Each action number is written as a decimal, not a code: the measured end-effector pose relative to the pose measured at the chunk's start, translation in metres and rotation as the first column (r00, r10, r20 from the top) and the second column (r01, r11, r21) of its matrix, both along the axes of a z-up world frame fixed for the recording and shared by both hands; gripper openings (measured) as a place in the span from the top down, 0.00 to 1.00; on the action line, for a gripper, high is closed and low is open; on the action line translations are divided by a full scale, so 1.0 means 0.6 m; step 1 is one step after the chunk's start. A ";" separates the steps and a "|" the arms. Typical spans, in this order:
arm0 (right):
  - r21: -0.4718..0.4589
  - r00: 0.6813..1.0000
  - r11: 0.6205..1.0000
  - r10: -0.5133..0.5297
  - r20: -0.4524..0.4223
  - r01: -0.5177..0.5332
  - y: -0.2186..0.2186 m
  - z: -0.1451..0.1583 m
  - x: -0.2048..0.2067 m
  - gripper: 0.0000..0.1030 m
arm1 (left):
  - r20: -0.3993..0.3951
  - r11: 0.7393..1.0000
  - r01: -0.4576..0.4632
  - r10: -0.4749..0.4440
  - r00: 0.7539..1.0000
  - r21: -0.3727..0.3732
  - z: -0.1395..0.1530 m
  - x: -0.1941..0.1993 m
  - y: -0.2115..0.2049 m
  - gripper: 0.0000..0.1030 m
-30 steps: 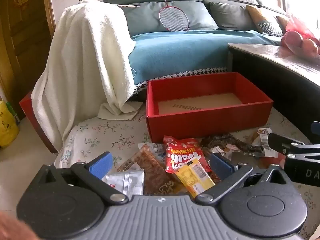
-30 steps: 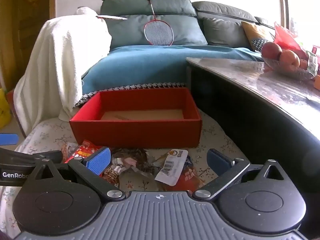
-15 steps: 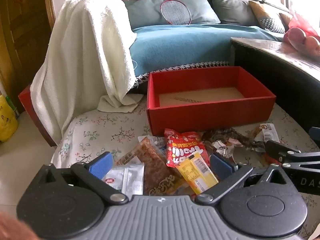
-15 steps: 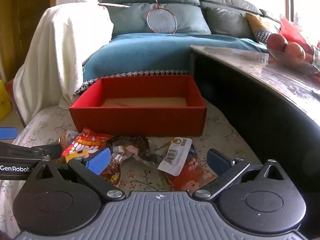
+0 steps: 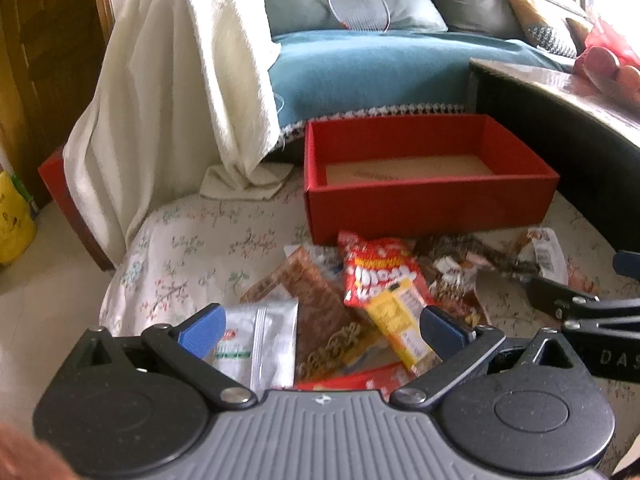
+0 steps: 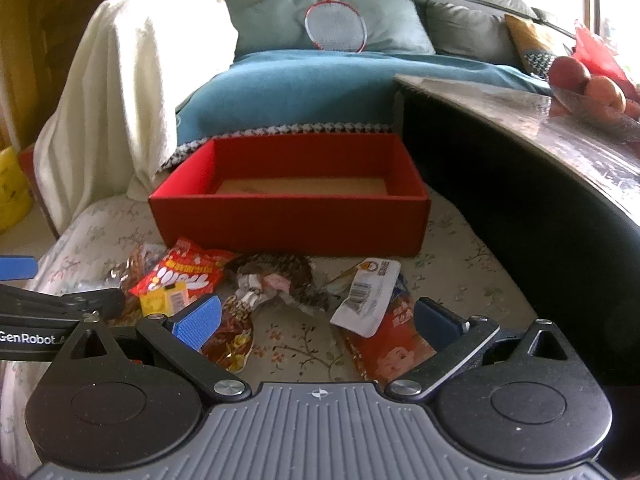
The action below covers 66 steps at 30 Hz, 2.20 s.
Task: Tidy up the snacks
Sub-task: 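Move both grippers toward the snack pile in front of the red box, then grasp the yellow snack stick with the right gripper while the left gripper approaches the red packet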
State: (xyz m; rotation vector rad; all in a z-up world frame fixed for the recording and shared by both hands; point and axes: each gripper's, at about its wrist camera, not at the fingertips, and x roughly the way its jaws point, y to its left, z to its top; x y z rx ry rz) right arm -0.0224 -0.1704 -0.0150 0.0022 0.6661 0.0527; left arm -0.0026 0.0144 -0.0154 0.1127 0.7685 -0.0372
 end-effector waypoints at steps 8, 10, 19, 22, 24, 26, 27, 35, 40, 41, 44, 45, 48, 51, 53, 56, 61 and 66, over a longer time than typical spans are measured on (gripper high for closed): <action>-0.005 0.998 0.998 0.056 -0.042 -0.056 0.020 -0.008 0.005 0.00 | -0.042 1.000 -0.012 0.013 0.999 0.012 -0.015 -0.011 0.021 0.04; -0.003 0.996 0.998 0.067 -0.056 -0.067 0.022 -0.010 0.007 0.00 | -0.050 1.000 -0.010 0.010 0.999 0.013 -0.016 -0.013 0.026 0.04; -0.004 0.990 0.995 0.098 -0.099 -0.099 0.036 -0.022 0.016 0.00 | -0.078 1.000 -0.006 0.007 0.997 0.014 -0.027 -0.017 0.038 0.04; -0.005 0.989 0.995 0.098 -0.106 -0.100 0.039 -0.025 0.018 0.00 | -0.080 1.000 -0.013 0.014 0.997 0.007 -0.027 -0.015 0.042 0.04; -0.008 0.989 0.995 0.097 -0.110 -0.098 0.038 -0.027 0.018 0.00 | -0.083 1.000 -0.012 0.013 0.996 0.007 -0.029 -0.015 0.041 0.04; -0.008 0.989 0.995 0.095 -0.113 -0.097 0.039 -0.028 0.018 0.00 | -0.084 1.000 -0.009 0.009 0.996 0.006 -0.029 -0.015 0.040 0.04; -0.008 0.989 0.995 0.094 -0.114 -0.095 0.038 -0.029 0.018 0.00 | -0.083 1.000 -0.008 0.008 0.996 0.006 -0.029 -0.015 0.040 0.04; -0.010 0.988 0.995 0.095 -0.118 -0.097 0.039 -0.030 0.019 0.00 | -0.083 1.000 -0.008 0.008 0.997 0.007 -0.029 -0.015 0.039 0.04; -0.007 0.986 0.993 0.113 -0.122 -0.114 0.046 -0.027 0.026 0.02 | -0.081 1.000 -0.005 0.005 0.997 0.003 -0.029 -0.016 0.039 0.04; -0.011 0.986 0.993 0.117 -0.120 -0.120 0.050 -0.026 0.028 0.02 | -0.079 1.000 -0.008 0.008 0.997 0.003 -0.028 -0.017 0.040 0.04; -0.016 0.984 0.990 0.138 -0.113 -0.141 0.060 -0.020 0.034 0.04 | -0.078 1.000 -0.025 0.024 0.997 -0.013 -0.026 -0.016 0.052 0.04; -0.015 0.983 0.989 0.144 -0.114 -0.147 0.063 -0.019 0.035 0.04 | -0.079 0.999 -0.031 0.030 0.996 -0.016 -0.026 -0.015 0.057 0.04; -0.014 0.980 0.987 0.159 -0.118 -0.162 0.074 -0.020 0.040 0.05 | -0.085 0.999 -0.048 0.046 0.995 -0.018 -0.026 -0.015 0.066 0.04; -0.014 0.977 0.985 0.170 -0.126 -0.173 0.082 -0.022 0.042 0.05 | -0.092 0.998 -0.054 0.051 0.994 -0.031 -0.026 -0.014 0.074 0.04; -0.014 0.976 0.984 0.175 -0.128 -0.178 0.085 -0.022 0.042 0.05 | -0.091 0.998 -0.057 0.054 0.994 -0.031 -0.026 -0.015 0.077 0.04; -0.015 0.975 0.983 0.178 -0.130 -0.182 0.087 -0.024 0.043 0.05 | -0.096 0.998 -0.059 0.055 0.994 -0.034 -0.028 -0.015 0.080 0.04; -0.013 0.971 0.980 0.193 -0.144 -0.197 0.092 -0.028 0.048 0.05 | -0.103 0.998 -0.063 0.059 0.993 -0.031 -0.031 -0.014 0.083 0.04; -0.004 0.964 0.976 0.213 -0.160 -0.216 0.099 -0.032 0.054 0.07 | -0.108 0.997 -0.069 0.066 0.992 -0.027 -0.034 -0.012 0.087 0.04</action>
